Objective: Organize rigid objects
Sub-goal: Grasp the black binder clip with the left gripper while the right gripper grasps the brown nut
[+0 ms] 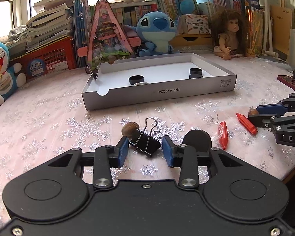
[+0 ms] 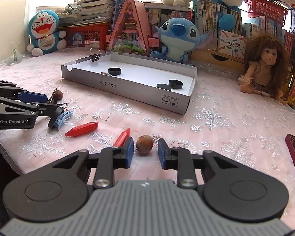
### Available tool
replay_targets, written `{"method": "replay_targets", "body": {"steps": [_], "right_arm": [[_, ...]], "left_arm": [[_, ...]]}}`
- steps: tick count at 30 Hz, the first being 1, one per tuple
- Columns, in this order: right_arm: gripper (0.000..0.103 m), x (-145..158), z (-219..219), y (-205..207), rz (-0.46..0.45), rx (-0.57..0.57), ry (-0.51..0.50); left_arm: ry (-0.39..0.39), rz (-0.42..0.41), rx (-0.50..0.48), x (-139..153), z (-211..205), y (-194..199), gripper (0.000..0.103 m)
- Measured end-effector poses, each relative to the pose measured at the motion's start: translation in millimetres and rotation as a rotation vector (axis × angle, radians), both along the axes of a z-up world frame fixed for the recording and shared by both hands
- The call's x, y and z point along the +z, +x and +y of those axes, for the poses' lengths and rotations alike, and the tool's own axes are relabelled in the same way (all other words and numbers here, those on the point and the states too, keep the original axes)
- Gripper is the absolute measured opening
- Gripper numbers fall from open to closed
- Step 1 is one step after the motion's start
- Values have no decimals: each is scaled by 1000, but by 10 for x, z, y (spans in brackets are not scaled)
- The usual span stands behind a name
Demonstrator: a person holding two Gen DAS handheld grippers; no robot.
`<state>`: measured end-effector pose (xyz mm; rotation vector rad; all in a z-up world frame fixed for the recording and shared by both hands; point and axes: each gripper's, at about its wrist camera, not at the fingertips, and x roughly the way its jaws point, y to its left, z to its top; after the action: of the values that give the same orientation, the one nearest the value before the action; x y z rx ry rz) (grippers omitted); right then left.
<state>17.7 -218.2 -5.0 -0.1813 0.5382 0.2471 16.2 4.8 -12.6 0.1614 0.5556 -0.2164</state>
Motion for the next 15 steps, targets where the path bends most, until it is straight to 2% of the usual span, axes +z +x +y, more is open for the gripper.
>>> {"method": "replay_targets", "body": {"steps": [2, 5, 10, 11, 12, 15], "right_arm": [[39, 1, -4, -7, -9, -10, -3], [45, 6, -39, -2, -9, -24, -2], [45, 7, -49, -4, 2, -20, -5], [35, 6, -43, -7, 4, -18, -4], [30, 5, -32, -8, 7, -13, -1], [25, 3, 8, -21, 10, 3, -2]], "left_arm": [[4, -6, -16, -1, 7, 17, 36], [12, -12, -33, 2, 19, 78, 36], [-11, 1, -31, 6, 30, 126, 35], [-14, 0, -30, 4, 25, 117, 35], [-15, -2, -30, 0, 18, 106, 35], [-7, -10, -33, -6, -14, 62, 34]]}}
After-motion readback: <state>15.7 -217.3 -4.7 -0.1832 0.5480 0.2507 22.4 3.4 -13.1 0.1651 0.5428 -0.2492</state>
